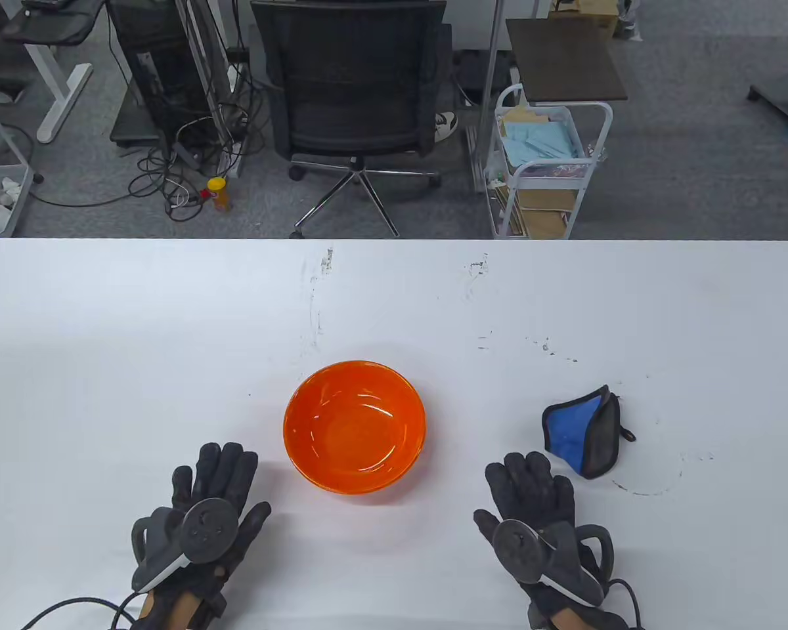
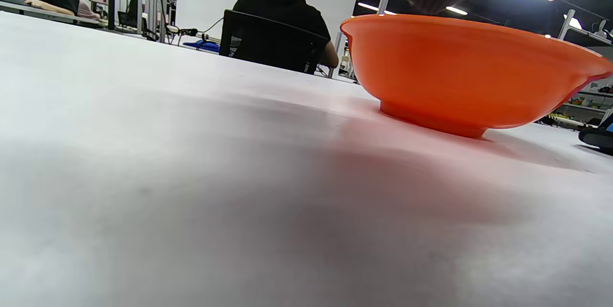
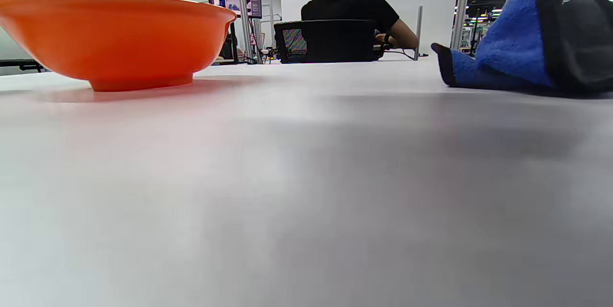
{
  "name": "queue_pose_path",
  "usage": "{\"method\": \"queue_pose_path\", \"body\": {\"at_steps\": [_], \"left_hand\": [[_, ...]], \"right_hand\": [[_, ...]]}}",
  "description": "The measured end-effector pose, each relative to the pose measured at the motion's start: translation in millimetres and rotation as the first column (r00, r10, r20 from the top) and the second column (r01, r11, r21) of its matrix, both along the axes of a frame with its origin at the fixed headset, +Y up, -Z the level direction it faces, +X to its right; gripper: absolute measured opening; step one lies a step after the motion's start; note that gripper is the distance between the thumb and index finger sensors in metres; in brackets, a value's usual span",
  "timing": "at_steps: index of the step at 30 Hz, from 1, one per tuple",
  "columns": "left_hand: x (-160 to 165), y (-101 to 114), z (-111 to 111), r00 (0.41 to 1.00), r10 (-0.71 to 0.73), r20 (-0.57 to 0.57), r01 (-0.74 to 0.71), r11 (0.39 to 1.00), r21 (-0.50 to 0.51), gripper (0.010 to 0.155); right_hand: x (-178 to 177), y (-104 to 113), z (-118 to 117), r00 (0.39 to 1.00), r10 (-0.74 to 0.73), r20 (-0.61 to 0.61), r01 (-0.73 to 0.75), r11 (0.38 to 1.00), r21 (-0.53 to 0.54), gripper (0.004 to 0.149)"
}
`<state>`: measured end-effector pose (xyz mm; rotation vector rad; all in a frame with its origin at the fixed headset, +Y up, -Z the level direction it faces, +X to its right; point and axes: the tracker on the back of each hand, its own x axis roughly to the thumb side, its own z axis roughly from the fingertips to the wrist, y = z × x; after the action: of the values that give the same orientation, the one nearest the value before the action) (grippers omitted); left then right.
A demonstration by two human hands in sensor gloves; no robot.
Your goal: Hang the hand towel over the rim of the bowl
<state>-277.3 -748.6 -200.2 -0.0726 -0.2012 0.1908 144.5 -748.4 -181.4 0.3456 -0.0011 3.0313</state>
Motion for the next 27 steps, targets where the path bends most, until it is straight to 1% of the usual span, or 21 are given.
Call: {"method": "queue_pose_path", "body": {"at_steps": [27], "left_hand": [[1.0, -0.1, -0.2, 1.0, -0.004, 0.007, 0.004, 1.0, -0.006, 0.073]], "right_hand": [[0.8, 0.4, 0.4, 1.0, 0.002, 0.011, -0.002, 1.0, -0.001, 0.068]]}}
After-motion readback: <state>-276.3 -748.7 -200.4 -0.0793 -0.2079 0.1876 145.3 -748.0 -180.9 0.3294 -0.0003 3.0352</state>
